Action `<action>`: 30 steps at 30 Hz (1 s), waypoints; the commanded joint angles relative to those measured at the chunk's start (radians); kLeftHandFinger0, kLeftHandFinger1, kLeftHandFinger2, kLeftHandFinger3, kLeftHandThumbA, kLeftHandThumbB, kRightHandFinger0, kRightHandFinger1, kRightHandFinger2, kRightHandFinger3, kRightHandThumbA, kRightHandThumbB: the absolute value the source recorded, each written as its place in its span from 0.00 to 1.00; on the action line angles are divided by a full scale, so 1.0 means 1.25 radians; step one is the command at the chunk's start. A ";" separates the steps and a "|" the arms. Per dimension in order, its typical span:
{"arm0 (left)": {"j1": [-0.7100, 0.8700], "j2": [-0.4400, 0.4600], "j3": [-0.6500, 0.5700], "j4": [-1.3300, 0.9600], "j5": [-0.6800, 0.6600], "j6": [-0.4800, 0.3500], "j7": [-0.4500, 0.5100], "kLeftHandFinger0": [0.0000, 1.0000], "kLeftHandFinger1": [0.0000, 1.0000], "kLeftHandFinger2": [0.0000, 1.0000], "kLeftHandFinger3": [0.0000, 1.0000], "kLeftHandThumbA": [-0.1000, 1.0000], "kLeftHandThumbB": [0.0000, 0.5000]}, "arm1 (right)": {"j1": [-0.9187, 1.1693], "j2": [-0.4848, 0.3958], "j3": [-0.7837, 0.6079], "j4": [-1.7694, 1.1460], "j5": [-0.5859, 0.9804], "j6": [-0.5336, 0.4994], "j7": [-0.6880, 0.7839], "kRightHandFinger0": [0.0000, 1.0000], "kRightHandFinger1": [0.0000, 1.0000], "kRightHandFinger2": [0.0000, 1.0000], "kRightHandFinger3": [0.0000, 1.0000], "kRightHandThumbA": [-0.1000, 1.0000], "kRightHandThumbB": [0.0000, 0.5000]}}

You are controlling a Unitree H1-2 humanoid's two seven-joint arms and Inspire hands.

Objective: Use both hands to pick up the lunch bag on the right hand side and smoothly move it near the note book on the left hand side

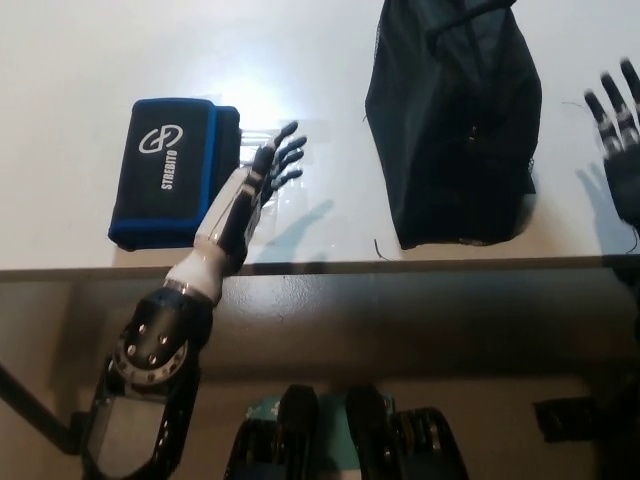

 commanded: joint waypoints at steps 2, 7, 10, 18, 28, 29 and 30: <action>-0.091 -0.004 0.005 0.021 0.021 -0.005 0.028 1.00 1.00 1.00 1.00 1.00 0.51 | -0.121 -0.006 0.008 0.081 0.030 0.004 0.049 1.00 1.00 1.00 1.00 1.00 0.78; -0.114 -0.006 0.008 0.046 0.022 -0.007 0.033 1.00 1.00 1.00 1.00 1.00 0.53 | -0.154 0.010 0.015 0.135 0.015 -0.012 0.056 1.00 1.00 1.00 1.00 1.00 0.79; -0.123 -0.010 0.007 0.057 0.022 0.000 0.034 1.00 1.00 1.00 1.00 1.00 0.54 | -0.176 0.017 0.019 0.186 0.006 -0.028 0.071 1.00 1.00 1.00 1.00 1.00 0.74; -0.135 -0.021 0.005 0.084 0.024 -0.013 0.036 1.00 1.00 1.00 1.00 1.00 0.53 | -0.225 0.037 0.023 0.292 -0.005 -0.063 0.111 1.00 1.00 1.00 1.00 1.00 0.77; -0.155 -0.029 -0.002 0.111 0.033 -0.038 0.038 1.00 1.00 1.00 1.00 1.00 0.50 | -0.244 0.074 0.013 0.358 0.008 -0.075 0.137 1.00 1.00 1.00 1.00 1.00 0.74; -0.157 -0.030 -0.001 0.114 0.032 -0.040 0.039 1.00 1.00 1.00 1.00 1.00 0.50 | -0.246 0.079 0.015 0.364 0.005 -0.080 0.140 1.00 1.00 1.00 1.00 1.00 0.74; -0.156 -0.030 0.000 0.113 0.033 -0.038 0.040 1.00 1.00 1.00 1.00 1.00 0.50 | -0.246 0.084 0.016 0.369 0.003 -0.082 0.141 1.00 1.00 1.00 1.00 1.00 0.74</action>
